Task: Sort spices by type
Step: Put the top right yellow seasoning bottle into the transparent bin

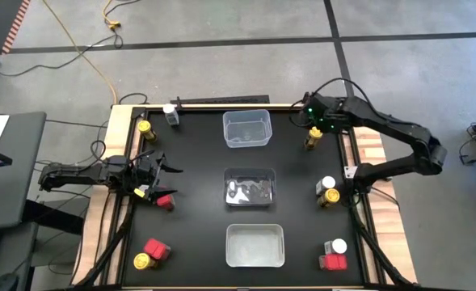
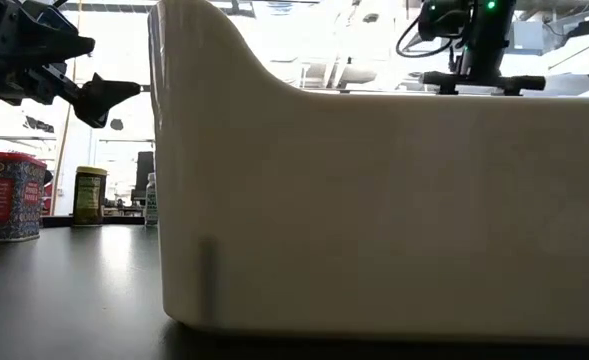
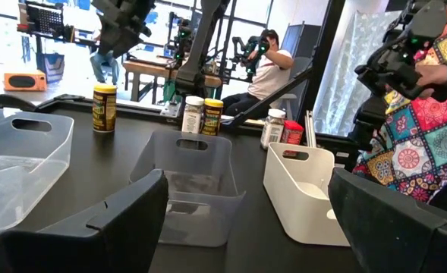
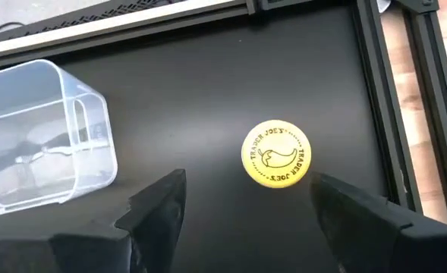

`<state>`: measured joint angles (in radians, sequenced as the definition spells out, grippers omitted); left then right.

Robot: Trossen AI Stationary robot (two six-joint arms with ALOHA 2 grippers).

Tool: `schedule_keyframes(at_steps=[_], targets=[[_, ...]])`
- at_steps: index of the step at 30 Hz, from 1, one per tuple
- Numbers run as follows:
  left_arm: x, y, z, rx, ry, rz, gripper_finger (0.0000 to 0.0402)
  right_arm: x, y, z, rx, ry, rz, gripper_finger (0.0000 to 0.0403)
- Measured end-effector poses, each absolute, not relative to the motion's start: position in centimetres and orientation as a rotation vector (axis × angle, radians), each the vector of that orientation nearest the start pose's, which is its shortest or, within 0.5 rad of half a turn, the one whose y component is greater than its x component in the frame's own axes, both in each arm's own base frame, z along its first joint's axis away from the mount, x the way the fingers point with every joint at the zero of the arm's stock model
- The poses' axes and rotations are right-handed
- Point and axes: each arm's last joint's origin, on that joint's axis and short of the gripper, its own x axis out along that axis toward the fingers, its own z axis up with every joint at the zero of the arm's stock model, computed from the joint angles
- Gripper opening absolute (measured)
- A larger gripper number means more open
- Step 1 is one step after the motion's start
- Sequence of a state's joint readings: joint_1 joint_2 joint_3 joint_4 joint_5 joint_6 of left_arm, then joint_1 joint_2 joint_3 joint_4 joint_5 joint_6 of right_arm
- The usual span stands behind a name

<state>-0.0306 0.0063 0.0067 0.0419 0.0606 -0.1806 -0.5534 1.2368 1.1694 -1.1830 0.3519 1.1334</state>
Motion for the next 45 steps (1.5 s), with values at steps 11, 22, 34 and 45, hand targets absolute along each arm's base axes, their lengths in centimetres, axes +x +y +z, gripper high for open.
schedule_keyframes(at_steps=[11, 22, 34, 45], targets=[[9.7, -0.5, 16.9, -0.18, -0.034, -0.095, 0.0345, 17.7, -12.8, 30.1, 1.013, 0.742, -1.442, 0.0317], [9.7, -0.5, 16.9, -0.179, -0.034, -0.095, 0.0345, 17.3, -13.3, 30.1, 1.026, 0.728, -1.466, 0.0372], [9.7, -0.5, 16.9, -0.18, -0.034, -0.095, 0.0345, 17.0, -15.2, 27.1, 1.118, 0.835, -1.548, 0.0369], [9.7, -0.5, 16.9, -0.18, -0.034, -0.095, 0.0345, 17.3, -16.7, 23.7, 1.216, 0.92, -1.539, 0.0365]])
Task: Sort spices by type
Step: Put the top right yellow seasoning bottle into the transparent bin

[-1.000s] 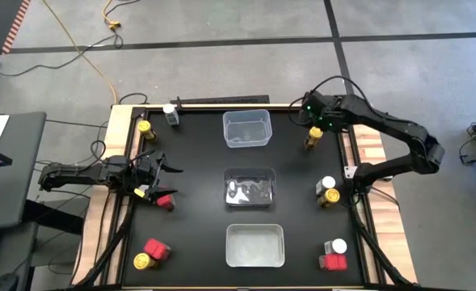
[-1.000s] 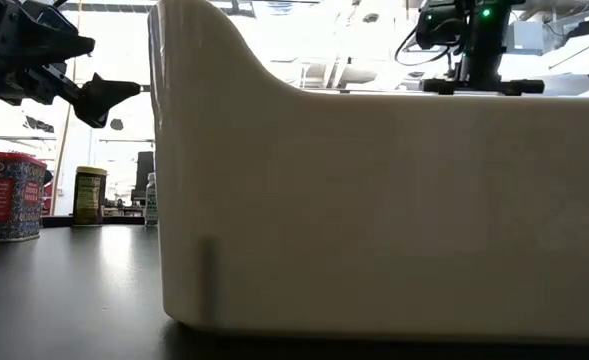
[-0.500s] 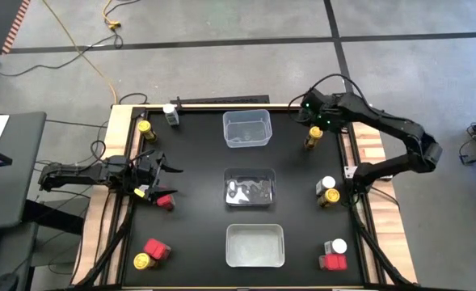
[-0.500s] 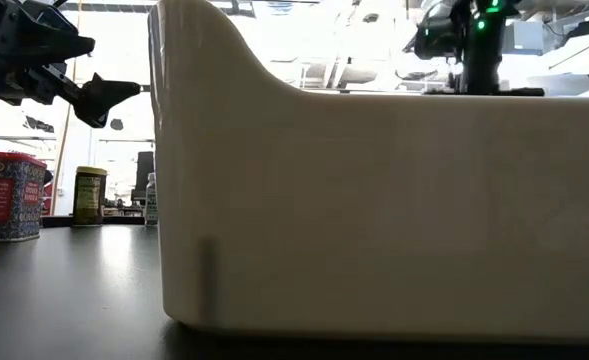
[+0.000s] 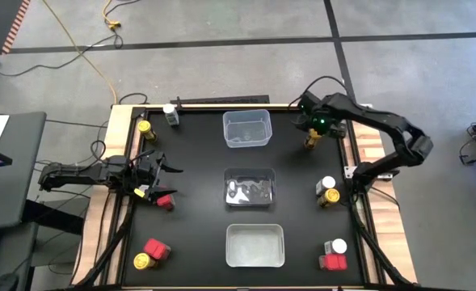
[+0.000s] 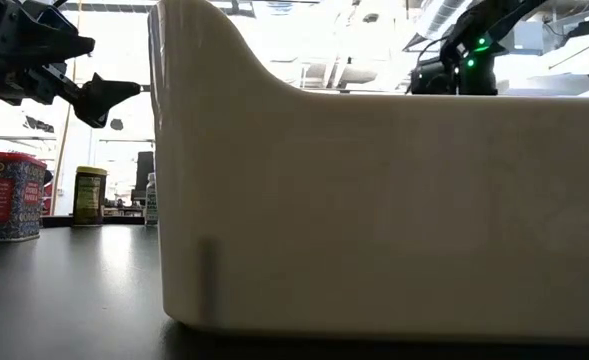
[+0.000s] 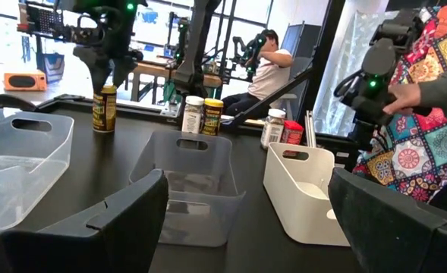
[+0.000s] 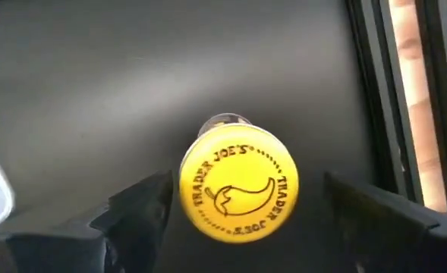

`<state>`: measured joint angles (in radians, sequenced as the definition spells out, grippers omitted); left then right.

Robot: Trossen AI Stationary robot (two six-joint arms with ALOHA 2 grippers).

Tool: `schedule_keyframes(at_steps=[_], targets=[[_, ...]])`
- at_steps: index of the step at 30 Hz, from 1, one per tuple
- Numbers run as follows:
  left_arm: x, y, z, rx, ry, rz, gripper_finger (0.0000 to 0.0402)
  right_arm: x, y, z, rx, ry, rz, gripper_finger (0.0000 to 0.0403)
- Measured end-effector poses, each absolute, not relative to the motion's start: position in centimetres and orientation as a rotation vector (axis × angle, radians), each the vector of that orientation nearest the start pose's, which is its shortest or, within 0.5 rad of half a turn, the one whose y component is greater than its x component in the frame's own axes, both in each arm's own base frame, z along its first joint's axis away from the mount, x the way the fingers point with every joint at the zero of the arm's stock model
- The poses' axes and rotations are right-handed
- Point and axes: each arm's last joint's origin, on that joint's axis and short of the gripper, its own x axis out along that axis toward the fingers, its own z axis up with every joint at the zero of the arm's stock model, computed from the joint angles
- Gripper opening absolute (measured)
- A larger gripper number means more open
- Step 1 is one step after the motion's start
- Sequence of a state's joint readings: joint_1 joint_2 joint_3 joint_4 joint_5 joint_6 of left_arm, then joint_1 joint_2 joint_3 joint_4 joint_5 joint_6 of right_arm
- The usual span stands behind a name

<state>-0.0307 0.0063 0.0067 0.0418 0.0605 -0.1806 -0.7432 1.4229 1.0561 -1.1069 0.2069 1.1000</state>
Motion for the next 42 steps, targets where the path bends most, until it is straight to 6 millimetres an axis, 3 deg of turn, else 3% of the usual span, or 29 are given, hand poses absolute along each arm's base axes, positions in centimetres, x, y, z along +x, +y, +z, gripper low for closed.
schedule_keyframes(at_steps=[16, 26, 37, 42], targets=[[9.7, -0.5, 16.9, -0.18, -0.034, -0.095, 0.0345, 17.4, -17.0, 23.5, 1.262, 0.879, -1.579, 0.0278], [9.7, -0.5, 16.9, -0.18, -0.034, -0.095, 0.0345, 17.4, -17.0, 23.6, 1.245, 0.897, -1.564, 0.027], [9.7, -0.5, 16.9, -0.18, -0.034, -0.095, 0.0345, 17.4, -17.0, 23.8, 1.175, 1.071, -1.311, 0.0269], [9.7, -0.5, 16.9, -0.179, -0.034, -0.095, 0.0345, 18.2, -16.8, 25.9, 1.146, 1.035, -1.19, 0.0269]])
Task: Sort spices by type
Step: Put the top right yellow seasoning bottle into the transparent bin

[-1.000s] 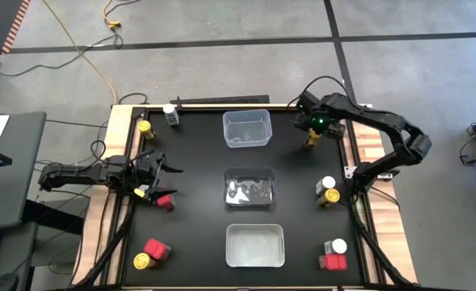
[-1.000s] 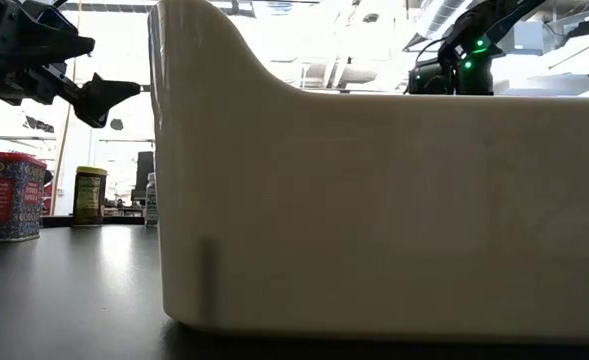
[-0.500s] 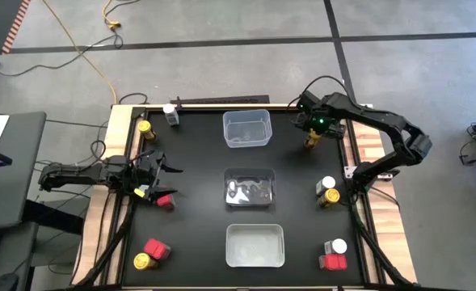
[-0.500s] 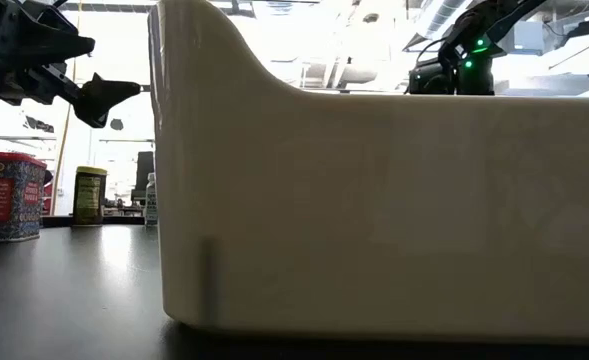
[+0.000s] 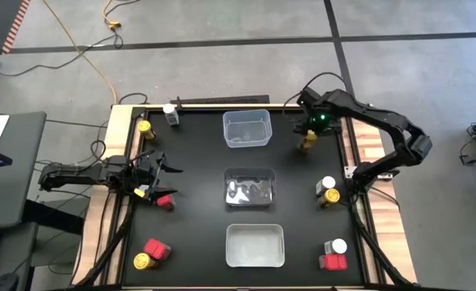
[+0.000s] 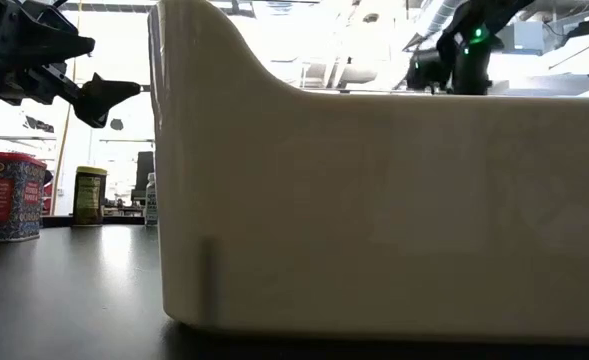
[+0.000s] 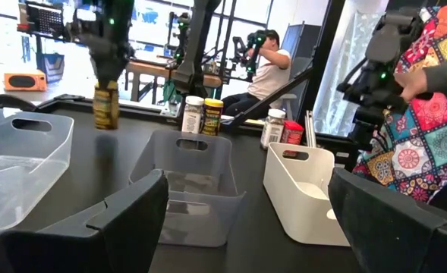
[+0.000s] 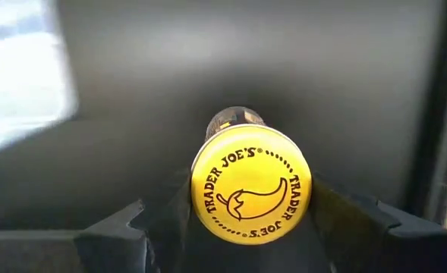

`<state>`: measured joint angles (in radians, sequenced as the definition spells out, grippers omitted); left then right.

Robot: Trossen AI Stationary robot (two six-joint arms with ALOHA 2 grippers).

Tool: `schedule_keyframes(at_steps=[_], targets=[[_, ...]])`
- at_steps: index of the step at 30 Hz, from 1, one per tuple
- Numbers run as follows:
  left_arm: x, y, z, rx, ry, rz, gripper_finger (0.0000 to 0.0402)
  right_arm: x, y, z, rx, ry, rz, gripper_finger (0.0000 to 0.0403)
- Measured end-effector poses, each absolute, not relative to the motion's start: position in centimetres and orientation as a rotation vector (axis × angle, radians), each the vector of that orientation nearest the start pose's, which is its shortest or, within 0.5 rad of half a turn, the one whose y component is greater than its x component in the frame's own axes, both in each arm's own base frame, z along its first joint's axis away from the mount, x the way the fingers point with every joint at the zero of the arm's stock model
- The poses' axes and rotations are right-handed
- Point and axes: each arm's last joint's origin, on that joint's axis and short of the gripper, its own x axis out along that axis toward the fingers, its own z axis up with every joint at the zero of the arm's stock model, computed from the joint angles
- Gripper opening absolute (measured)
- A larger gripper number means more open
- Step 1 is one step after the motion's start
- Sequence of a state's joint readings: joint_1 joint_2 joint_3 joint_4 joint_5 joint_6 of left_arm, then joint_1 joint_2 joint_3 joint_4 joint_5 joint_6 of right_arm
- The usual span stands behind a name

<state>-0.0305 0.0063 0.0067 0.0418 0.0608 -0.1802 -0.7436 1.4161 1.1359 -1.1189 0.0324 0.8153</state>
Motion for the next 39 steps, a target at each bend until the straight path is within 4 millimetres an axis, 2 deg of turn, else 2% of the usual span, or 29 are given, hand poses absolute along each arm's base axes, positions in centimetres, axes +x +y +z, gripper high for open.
schedule_keyframes(at_steps=[7, 15, 21, 24, 29, 34, 39], targets=[[9.7, -0.5, 16.9, -0.18, -0.034, -0.095, 0.0345, 19.1, -17.0, 31.2, 0.89, 1.001, -0.983, 0.0269], [9.7, -0.5, 16.9, -0.18, -0.034, -0.095, 0.0345, 20.5, -18.4, 37.0, 0.539, 0.943, -0.791, 0.0269], [9.7, -0.5, 16.9, -0.18, -0.034, -0.095, 0.0345, 23.5, -19.1, 39.9, 0.34, 0.976, -0.648, 0.0269], [9.7, -0.5, 16.9, -0.179, -0.034, -0.095, 0.0345, 25.6, -19.3, 40.3, 0.269, 1.012, -0.577, 0.0269], [9.7, -0.5, 16.9, -0.179, -0.034, -0.095, 0.0345, 29.7, -19.3, 39.7, 0.109, 1.053, -0.392, 0.0269], [9.7, -0.5, 16.9, -0.179, -0.034, -0.095, 0.0345, 32.5, -19.7, 37.5, -0.044, 1.13, -0.237, 0.0269], [9.7, -0.5, 16.9, -0.179, -0.034, -0.094, 0.0345, 33.3, -21.6, 34.6, -0.074, 1.223, -0.148, 0.0269]])
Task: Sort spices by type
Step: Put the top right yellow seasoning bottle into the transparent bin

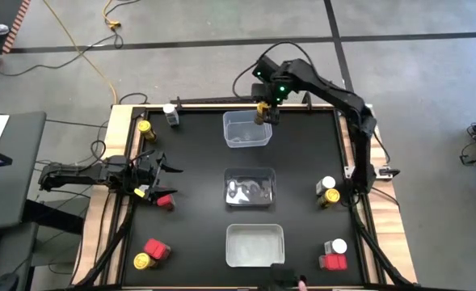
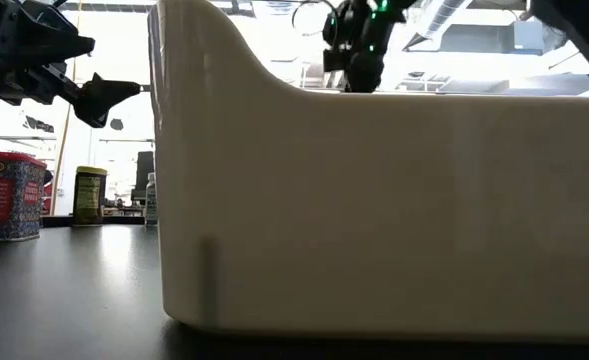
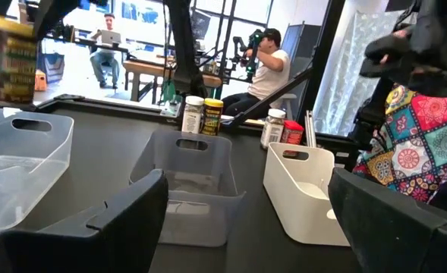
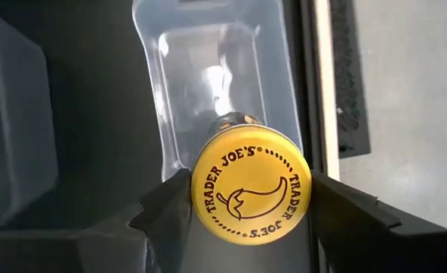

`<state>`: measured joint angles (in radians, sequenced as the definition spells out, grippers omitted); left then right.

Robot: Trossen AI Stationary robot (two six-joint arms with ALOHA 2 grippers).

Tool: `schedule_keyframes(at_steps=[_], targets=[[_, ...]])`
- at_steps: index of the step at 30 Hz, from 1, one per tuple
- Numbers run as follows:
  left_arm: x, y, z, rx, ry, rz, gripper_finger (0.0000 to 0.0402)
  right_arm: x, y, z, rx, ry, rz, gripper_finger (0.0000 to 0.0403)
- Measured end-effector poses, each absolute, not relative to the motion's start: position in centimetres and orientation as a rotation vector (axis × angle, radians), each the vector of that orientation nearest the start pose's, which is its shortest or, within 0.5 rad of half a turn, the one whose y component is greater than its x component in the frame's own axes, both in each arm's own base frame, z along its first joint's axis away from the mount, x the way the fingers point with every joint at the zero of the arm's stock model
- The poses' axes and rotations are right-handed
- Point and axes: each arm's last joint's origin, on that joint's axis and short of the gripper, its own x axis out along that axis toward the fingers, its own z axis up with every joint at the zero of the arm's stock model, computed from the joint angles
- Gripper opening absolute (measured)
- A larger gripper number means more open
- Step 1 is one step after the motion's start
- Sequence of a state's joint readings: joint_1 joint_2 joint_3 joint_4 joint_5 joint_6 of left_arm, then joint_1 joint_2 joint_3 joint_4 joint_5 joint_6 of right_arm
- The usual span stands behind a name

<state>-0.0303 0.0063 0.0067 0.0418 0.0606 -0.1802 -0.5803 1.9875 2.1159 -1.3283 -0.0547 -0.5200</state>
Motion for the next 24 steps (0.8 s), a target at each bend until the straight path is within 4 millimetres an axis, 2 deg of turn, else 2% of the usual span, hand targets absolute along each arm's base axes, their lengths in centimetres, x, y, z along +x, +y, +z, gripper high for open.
schedule_keyframes(at_steps=[6, 10, 16, 24], targets=[[9.7, -0.5, 16.9, -0.18, -0.034, -0.095, 0.0345, 33.4, -24.2, 32.3, -0.045, 1.214, -0.062, 0.0269], [9.7, -0.5, 16.9, -0.18, -0.034, -0.095, 0.0345, 33.5, -25.2, 31.1, -0.064, 1.237, -0.02, 0.0269], [9.7, -0.5, 16.9, -0.18, -0.034, -0.095, 0.0345, 34.3, -25.0, 30.6, -0.131, 1.214, 0.044, 0.0269], [9.7, -0.5, 16.9, -0.18, -0.034, -0.095, 0.0345, 35.4, -24.2, 28.8, -0.114, 1.262, 0.103, 0.0269]])
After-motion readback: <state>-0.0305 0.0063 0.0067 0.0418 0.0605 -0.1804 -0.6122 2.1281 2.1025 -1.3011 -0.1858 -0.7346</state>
